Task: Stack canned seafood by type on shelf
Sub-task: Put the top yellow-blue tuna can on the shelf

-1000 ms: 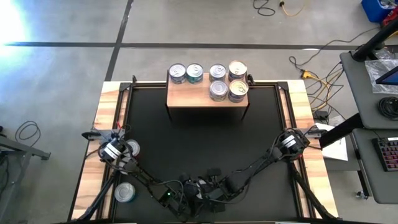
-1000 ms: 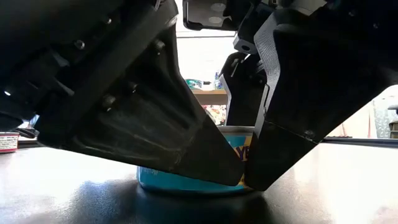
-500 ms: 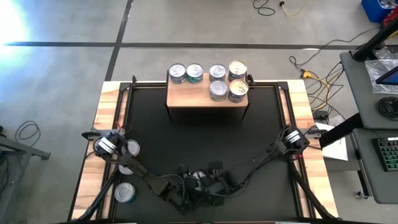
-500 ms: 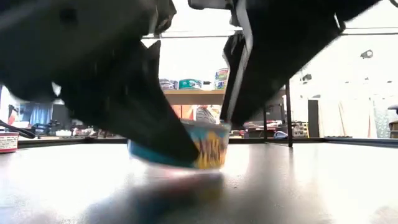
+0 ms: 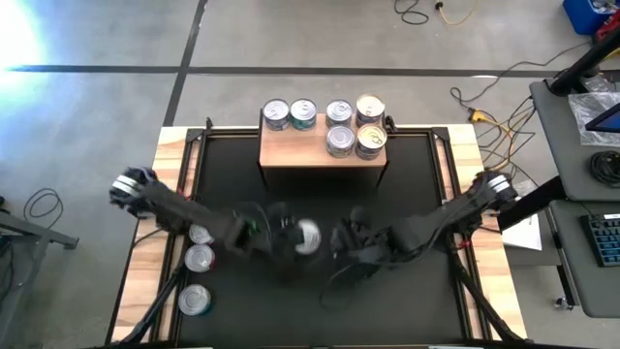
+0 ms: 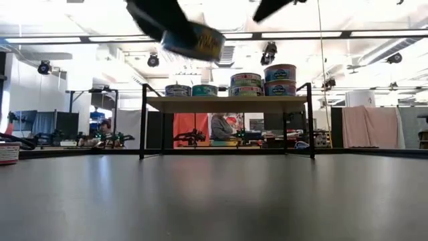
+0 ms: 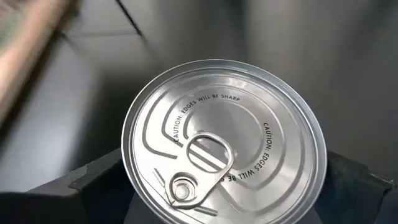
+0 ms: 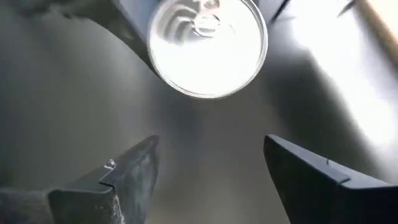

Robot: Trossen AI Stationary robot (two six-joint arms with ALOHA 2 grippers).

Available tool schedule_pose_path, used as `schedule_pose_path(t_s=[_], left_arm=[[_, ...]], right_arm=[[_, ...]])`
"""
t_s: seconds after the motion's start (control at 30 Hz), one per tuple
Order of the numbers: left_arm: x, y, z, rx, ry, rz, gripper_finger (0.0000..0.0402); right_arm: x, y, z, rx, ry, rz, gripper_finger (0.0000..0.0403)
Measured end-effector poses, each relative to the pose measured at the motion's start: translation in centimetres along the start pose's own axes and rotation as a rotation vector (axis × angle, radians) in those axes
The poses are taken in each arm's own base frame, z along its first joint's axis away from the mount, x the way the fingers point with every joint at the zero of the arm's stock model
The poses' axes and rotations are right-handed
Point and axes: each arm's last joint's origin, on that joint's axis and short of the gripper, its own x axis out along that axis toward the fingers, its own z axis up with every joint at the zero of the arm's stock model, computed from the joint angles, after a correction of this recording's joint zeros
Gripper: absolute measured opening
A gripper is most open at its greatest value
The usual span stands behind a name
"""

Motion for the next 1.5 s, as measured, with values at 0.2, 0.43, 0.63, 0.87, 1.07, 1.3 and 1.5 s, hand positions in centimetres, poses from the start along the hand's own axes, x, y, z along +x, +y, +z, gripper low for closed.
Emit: schedule_pose_path(t_s=[0.2,0.43,0.63,0.87,1.07,1.3,1.5], left_arm=[[-2.1,9.1,2.4,-0.054,-0.062,0.060,0.0376],[-3.4,16.9,2.2,-0.027,-0.060,0.037,0.0377],[-2.1,22.2,0.8,0.026,0.007,-0.023,0.0377],[1.4,26.2,-1.1,0.079,0.118,-0.010,0.0377],[3.3,27.6,-2.0,0.032,0.121,-0.099,0.0378],[4.1,28.0,-1.4,0.064,0.023,-0.116,0.0392],[4.7,28.1,-1.6,0.014,0.041,-0.120,0.0395]], right_arm=[[-1.2,-4.6,3.2,0.061,-0.110,-0.001,0.0256],[1.4,-12.5,7.7,0.065,-0.256,-0.100,0.0221],[2.4,-19.5,11.4,0.066,-0.507,-0.019,0.0157],[6.8,-24.6,11.8,0.070,-0.502,0.057,0.0072],[10.2,-24.1,11.1,0.052,-0.366,0.068,0.0022],[12.0,-23.5,11.9,0.016,-0.204,0.073,0.0010],[14.5,-23.7,12.5,0.019,-0.136,0.061,0.0010]])
